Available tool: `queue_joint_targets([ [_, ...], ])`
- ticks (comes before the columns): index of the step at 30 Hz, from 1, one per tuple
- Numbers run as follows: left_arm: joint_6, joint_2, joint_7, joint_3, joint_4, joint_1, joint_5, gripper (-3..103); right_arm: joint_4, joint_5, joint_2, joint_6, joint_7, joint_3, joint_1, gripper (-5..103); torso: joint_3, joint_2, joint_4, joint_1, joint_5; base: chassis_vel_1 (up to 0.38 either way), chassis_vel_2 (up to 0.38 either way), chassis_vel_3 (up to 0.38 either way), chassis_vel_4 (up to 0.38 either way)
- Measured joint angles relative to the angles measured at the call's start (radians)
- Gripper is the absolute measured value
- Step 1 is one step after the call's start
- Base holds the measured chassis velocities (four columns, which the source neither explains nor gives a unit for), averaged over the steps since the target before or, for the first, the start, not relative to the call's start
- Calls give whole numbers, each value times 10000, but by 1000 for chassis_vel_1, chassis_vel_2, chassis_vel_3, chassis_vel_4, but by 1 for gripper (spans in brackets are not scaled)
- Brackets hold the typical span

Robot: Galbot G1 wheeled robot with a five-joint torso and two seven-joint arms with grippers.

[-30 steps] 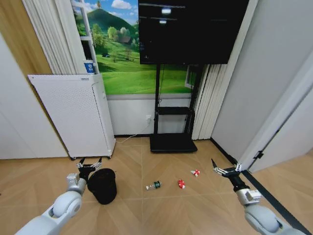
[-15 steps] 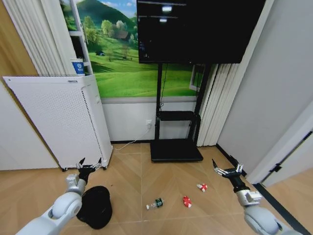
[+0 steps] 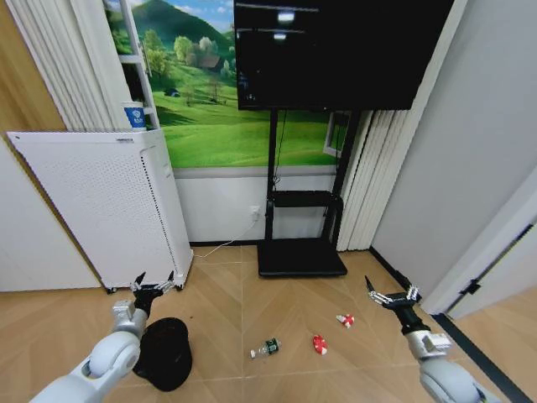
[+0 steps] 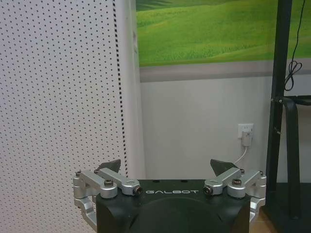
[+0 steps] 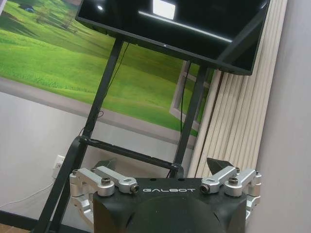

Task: Pick up the trash bin and place the garbage on the floor into it.

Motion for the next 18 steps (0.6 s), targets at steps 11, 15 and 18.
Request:
queue_joint_targets([
  [11, 114, 7, -15, 47, 194, -72, -163, 100, -128, -13, 50, -6, 8, -71, 117, 100, -1, 0, 0, -1, 2, 0, 0, 0, 0],
  [15, 99, -23, -37, 86, 352, -153, -234, 100, -208, -28, 83, -3, 9, -124, 173, 100, 0, 0, -1, 0, 2, 0, 0, 0, 0],
  [18, 255, -128, -268, 99, 435, -244, -391, 100, -254, -39, 132, 7, 12, -140, 186, 100, 0, 0, 0, 0, 3, 0, 0, 0, 0],
])
